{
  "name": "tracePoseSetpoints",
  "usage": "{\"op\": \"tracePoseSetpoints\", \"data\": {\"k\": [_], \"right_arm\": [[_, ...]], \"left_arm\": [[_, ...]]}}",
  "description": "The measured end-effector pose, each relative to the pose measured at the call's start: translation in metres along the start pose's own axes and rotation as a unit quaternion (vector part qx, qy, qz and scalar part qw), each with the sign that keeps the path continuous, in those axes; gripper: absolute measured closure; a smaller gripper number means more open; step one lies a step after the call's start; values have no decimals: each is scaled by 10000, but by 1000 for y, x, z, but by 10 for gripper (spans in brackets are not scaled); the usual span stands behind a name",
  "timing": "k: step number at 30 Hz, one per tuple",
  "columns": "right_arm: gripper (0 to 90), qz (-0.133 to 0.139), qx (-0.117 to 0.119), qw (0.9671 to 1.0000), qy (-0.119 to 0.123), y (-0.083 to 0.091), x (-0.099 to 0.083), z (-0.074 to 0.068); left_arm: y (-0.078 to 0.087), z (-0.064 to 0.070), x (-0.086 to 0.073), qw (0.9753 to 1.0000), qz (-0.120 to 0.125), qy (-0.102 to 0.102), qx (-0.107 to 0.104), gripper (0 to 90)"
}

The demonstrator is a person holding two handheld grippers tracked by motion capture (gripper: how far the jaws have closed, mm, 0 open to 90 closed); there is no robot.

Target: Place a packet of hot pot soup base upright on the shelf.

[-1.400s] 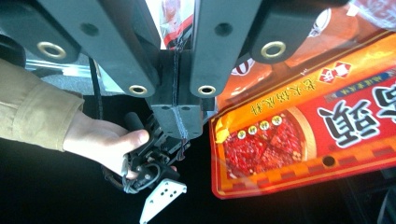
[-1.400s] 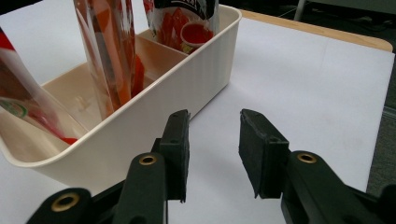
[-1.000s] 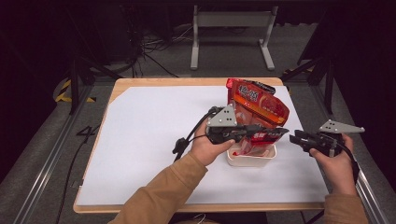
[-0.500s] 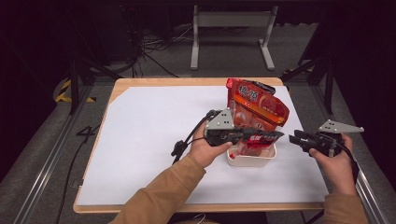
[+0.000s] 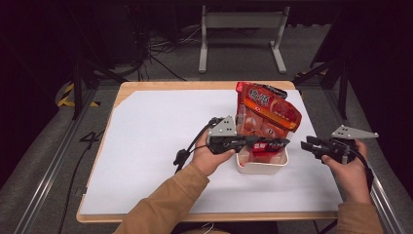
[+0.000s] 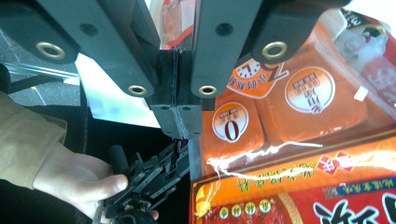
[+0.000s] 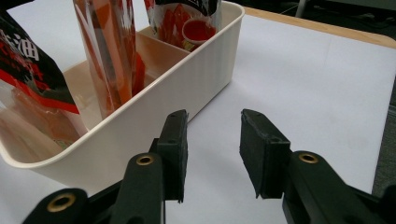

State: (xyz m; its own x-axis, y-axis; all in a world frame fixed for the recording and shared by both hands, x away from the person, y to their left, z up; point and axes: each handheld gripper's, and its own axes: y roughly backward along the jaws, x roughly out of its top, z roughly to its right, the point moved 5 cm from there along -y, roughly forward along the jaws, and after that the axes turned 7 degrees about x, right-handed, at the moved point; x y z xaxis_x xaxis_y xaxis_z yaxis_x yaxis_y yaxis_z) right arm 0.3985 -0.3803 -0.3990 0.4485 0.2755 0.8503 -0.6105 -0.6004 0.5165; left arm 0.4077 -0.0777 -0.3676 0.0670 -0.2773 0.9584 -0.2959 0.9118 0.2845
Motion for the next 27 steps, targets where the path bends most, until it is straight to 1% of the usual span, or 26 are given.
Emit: {"op": "tracePoseSetpoints", "data": {"k": [8, 12, 15, 16, 20, 22, 23, 25, 27], "right_arm": [[613, -10, -1, 10000, -5, -1, 0, 0], [612, -13, 0, 10000, -9, -1, 0, 0], [611, -16, -4, 10000, -7, -1, 0, 0], [610, -28, -10, 10000, -3, -1, -1, 0], [608, -35, -12, 10000, -2, -2, -1, 0], [608, -33, -10, 10000, 2, -2, -1, 0], [607, -37, -10, 10000, 0, -2, -1, 0], [602, -41, -14, 10000, 6, -2, 0, 0], [601, -26, -18, 10000, 11, -1, 0, 0]], "left_arm": [[2, -4, -6, 9999, -73, 113, 13, 897], [3, -7, -7, 9999, -119, 109, 47, 894], [5, -9, -10, 9997, -137, 197, 47, 894], [6, -11, -12, 9997, -160, 198, 71, 891], [10, -12, -13, 9995, -101, 279, 64, 881], [11, -13, -14, 9995, -84, 306, 56, 851], [13, -13, -13, 9995, -66, 312, 56, 851], [15, -12, -13, 9994, -42, 334, 67, 788], [18, -13, -12, 9993, -11, 358, 132, 685]]}}
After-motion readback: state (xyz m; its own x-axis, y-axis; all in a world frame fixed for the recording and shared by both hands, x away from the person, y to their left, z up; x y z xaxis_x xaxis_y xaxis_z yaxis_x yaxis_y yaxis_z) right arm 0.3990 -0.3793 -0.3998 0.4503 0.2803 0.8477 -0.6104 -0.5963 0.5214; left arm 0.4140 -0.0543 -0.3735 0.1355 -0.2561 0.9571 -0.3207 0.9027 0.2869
